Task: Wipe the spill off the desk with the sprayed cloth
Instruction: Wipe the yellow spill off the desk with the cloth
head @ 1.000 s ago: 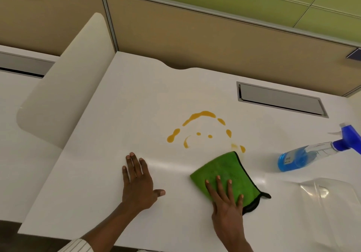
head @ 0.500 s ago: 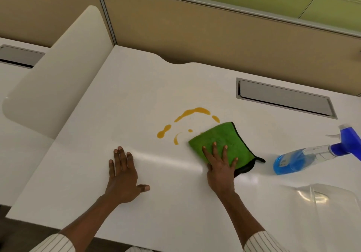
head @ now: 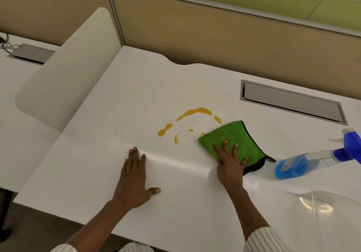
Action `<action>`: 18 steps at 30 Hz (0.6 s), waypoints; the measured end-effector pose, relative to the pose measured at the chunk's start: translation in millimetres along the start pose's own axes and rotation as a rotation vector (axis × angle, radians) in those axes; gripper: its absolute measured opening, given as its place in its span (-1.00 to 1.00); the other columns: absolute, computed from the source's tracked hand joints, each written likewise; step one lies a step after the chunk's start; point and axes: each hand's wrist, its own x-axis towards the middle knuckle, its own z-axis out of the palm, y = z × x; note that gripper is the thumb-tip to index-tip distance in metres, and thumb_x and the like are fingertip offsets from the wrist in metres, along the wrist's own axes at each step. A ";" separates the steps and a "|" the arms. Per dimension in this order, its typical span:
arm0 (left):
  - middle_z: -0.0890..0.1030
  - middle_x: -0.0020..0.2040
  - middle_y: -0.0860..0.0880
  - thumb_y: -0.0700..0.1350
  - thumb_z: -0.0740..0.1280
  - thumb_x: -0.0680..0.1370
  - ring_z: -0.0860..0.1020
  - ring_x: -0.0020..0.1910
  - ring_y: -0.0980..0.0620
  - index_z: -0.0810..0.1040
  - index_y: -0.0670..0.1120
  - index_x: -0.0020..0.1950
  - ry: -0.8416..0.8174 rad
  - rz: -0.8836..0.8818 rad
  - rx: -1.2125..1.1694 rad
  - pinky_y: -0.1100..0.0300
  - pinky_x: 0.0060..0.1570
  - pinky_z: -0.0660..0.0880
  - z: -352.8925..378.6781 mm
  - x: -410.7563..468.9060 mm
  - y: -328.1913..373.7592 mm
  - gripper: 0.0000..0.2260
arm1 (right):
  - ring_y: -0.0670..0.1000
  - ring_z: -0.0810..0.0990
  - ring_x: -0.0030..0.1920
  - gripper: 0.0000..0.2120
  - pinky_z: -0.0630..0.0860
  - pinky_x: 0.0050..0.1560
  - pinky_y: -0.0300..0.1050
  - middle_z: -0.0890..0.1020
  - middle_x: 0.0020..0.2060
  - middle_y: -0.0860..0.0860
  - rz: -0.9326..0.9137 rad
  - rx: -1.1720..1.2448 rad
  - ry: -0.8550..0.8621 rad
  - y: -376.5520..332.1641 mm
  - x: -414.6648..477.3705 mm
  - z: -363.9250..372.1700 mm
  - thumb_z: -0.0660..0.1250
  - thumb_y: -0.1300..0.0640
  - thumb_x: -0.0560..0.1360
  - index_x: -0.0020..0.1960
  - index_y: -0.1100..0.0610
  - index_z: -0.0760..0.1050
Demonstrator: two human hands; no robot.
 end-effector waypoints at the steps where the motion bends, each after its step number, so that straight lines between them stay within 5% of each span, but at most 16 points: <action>1: -0.53 0.67 -0.21 0.41 0.40 0.53 -0.49 0.68 -0.17 -0.32 -0.18 0.73 0.001 -0.005 0.012 -0.04 0.73 -0.26 3.4 -3.0 3.8 0.19 | 0.21 -0.13 0.70 -0.38 -0.07 0.55 0.58 0.06 0.71 -0.08 -0.009 0.004 -0.016 -7.9 11.9 -2.6 0.19 0.19 0.68 0.63 -0.25 0.18; 10: -0.44 0.70 -0.18 0.39 0.44 0.51 -0.36 0.73 -0.13 -0.26 -0.17 0.75 0.035 -0.048 -0.011 0.00 0.74 -0.10 12.4 -8.6 6.8 0.19 | 0.14 -0.14 0.71 -0.29 -0.15 0.61 0.47 0.06 0.68 -0.19 -0.341 -0.022 -0.068 -9.6 -38.6 25.3 0.23 0.26 0.61 0.60 -0.33 0.20; 18: -0.47 0.69 -0.15 0.35 0.47 0.52 -0.41 0.71 -0.09 -0.29 -0.15 0.74 0.031 -0.069 -0.048 0.05 0.71 -0.22 11.5 -8.4 10.2 0.20 | 0.12 -0.04 0.71 -0.31 -0.10 0.59 0.50 0.20 0.66 -0.12 -0.130 0.164 0.008 42.3 -4.5 -4.0 0.27 0.37 0.58 0.55 -0.22 0.38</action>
